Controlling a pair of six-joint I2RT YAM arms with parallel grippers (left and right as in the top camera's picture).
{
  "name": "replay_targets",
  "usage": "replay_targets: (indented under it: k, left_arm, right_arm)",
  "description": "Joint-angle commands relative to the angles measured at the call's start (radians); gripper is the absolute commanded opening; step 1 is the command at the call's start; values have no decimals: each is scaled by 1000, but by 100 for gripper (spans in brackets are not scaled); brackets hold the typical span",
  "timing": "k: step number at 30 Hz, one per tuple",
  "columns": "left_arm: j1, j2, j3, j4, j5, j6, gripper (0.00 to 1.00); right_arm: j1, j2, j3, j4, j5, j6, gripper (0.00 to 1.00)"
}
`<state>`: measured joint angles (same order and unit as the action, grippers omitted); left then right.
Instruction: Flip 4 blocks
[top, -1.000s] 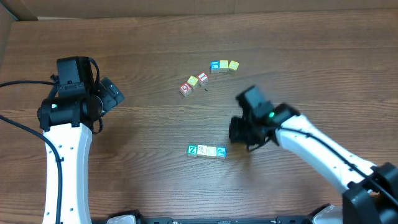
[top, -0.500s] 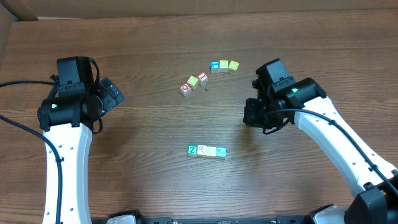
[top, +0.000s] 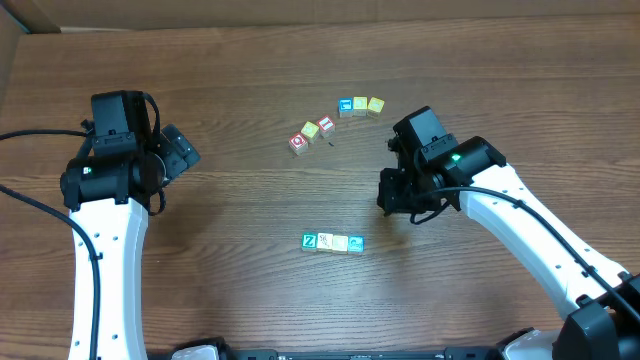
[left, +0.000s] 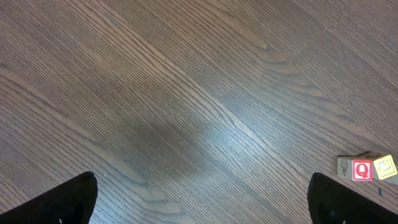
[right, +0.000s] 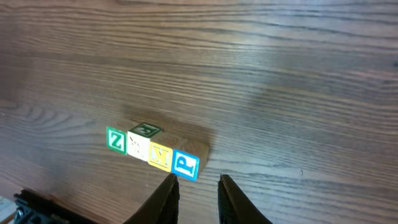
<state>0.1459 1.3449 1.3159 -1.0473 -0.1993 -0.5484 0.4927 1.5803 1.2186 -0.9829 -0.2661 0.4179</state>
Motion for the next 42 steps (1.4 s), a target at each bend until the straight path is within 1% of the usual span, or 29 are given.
replay_targets:
  k: [1,21,42]
  left_arm:
    - [2,8,13,1,-13,-6,100]
    - [2,8,13,1,-13,-6,100]
    - [2,8,13,1,-13,-6,100]
  right_arm:
    - [6,-20,-9,29,-5,-3,24]
    - [5,-20,-9,35,-5,-4,32]
    - [6,-20,-9,19,-5,-3,32]
